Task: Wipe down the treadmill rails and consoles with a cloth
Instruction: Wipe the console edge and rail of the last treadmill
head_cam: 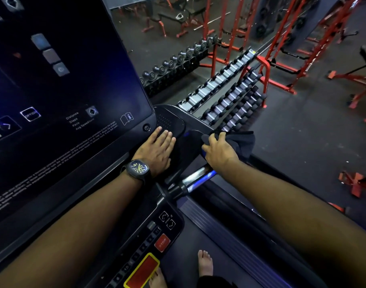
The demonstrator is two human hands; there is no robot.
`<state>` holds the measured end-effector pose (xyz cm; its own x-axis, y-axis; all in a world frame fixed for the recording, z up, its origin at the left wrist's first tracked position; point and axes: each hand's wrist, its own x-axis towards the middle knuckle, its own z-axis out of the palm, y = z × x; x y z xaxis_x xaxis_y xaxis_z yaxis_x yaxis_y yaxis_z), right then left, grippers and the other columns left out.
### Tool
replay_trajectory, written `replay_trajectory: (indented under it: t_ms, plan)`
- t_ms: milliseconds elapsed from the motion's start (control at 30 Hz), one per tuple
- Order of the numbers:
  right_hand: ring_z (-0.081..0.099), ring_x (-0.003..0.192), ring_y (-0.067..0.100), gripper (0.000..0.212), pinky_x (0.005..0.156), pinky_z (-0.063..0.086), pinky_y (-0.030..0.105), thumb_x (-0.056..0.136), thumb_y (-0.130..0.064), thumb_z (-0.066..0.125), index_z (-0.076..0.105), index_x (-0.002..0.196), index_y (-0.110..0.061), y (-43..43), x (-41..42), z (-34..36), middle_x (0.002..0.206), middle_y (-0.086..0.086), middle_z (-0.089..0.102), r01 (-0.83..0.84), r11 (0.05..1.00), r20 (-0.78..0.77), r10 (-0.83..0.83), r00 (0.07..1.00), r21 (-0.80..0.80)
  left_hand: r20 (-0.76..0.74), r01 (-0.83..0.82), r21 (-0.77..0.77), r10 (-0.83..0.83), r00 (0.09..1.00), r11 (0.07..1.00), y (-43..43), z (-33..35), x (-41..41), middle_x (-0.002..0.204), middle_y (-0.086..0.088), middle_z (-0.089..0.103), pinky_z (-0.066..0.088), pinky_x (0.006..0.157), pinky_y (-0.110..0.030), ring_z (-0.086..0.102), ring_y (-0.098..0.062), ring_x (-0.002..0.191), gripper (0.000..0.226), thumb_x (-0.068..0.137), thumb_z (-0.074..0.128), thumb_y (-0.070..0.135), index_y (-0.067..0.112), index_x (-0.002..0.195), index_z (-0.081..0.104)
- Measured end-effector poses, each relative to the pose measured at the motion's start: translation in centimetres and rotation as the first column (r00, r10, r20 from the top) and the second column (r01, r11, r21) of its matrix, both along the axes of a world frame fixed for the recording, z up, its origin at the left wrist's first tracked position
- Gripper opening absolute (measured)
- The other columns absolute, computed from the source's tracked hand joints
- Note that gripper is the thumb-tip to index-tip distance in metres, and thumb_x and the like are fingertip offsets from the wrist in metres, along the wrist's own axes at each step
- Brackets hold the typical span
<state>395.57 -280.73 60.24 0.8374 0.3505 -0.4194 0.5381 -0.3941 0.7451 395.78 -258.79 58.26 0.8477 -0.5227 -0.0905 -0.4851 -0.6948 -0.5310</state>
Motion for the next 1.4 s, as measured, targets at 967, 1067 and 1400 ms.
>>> replay_trajectory:
  t_ms: [967,1067,1400]
  plan:
    - [0.059,0.109,0.032,0.045,0.089,0.047,0.049,0.094,-0.056,0.036,0.064,0.122,-0.034,7.6,-10.4,-2.9,0.124,-0.005,0.065,0.210,0.219,-0.098,-0.431,0.897,0.953,-0.289,-0.246,-0.447,0.122,0.950,0.860,3.0,0.3,-6.9,0.167,-0.008,0.006,-0.008,0.122,-0.034,-0.002,-0.019,0.154,0.057,0.107,0.022,0.034,0.010,0.158,0.017]
    - [0.052,0.124,0.030,0.040,0.104,0.035,0.056,0.095,-0.060,0.044,0.068,0.119,-0.038,7.3,-8.5,-2.5,0.135,-0.009,0.062,0.291,0.207,-0.197,-0.382,0.903,0.934,-0.345,-0.325,-0.493,0.161,0.925,0.807,2.7,0.4,-8.0,0.167,-0.008,0.006,-0.006,0.123,-0.034,-0.002,-0.018,0.154,0.055,0.108,0.023,0.033,0.010,0.158,0.017]
    - [0.061,0.103,0.031,0.047,0.091,0.042,0.051,0.090,-0.056,0.036,0.070,0.112,-0.033,6.0,-8.2,-2.7,0.113,-0.003,0.070,0.208,0.292,-0.124,-0.281,0.952,0.933,-0.624,-0.666,-0.649,0.242,0.743,0.368,0.6,0.9,-10.9,0.166,-0.010,0.011,0.003,0.123,-0.031,0.002,-0.018,0.154,0.052,0.108,0.034,0.024,0.004,0.155,0.024]
